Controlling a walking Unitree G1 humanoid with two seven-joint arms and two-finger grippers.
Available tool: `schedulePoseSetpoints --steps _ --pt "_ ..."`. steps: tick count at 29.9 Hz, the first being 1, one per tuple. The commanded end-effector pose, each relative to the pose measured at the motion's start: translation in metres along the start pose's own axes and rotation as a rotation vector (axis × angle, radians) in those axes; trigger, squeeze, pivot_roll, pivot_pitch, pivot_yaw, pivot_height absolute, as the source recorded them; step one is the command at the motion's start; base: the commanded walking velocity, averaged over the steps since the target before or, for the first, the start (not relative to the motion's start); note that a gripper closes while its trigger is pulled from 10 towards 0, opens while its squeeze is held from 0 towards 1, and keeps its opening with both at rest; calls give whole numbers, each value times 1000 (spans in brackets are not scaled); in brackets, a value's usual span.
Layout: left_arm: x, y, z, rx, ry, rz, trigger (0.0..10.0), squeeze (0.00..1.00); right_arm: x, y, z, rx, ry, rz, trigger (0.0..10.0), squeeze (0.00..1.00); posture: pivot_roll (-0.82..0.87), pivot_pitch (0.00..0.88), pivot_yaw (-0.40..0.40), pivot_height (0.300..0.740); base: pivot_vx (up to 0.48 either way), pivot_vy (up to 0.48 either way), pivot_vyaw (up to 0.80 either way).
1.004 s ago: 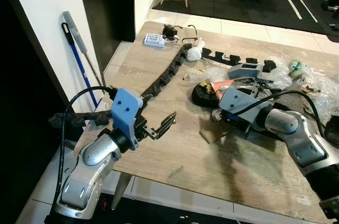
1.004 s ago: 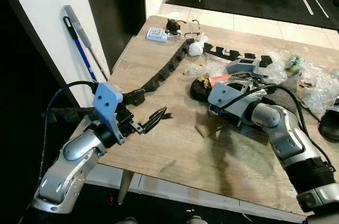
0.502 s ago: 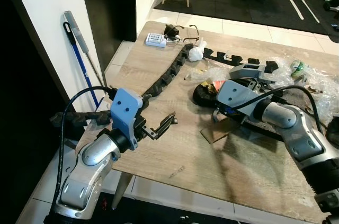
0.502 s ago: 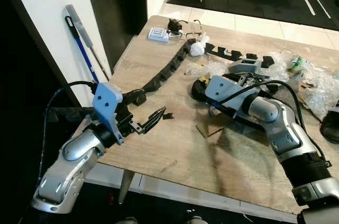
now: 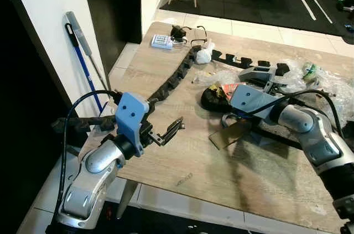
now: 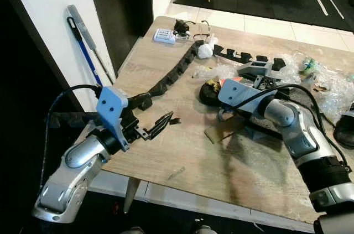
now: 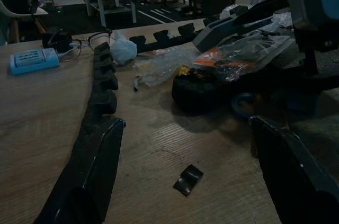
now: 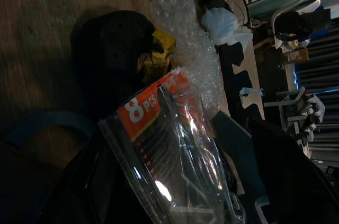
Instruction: Picking trash to rubbish bin
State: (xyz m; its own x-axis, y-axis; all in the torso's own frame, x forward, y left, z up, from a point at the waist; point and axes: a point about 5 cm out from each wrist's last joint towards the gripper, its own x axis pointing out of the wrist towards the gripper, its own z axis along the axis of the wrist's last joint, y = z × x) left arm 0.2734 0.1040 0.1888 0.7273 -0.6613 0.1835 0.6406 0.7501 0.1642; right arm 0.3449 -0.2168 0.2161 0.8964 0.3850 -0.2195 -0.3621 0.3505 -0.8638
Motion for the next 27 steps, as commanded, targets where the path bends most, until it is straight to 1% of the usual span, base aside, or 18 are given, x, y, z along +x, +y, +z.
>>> schedulePoseSetpoints --steps 1,4,20,27 --pt "-1 -1 -3 10 14 -9 10000 0 -2 -5 -2 11 3 -14 0 0 7 154 -31 740 0 0 0" --pt "-1 -2 -3 10 15 -10 10000 0 0 -2 -2 35 -8 0 0 0 8 157 -33 740 0 0 0" --pt "-1 -3 -3 11 14 0 10000 0 1 2 -1 50 -17 22 0 0 10 166 -35 740 0 0 0" --pt "-1 -2 -3 13 16 5 10000 0 0 3 0 78 -25 36 0 0 11 169 -35 740 0 0 0"
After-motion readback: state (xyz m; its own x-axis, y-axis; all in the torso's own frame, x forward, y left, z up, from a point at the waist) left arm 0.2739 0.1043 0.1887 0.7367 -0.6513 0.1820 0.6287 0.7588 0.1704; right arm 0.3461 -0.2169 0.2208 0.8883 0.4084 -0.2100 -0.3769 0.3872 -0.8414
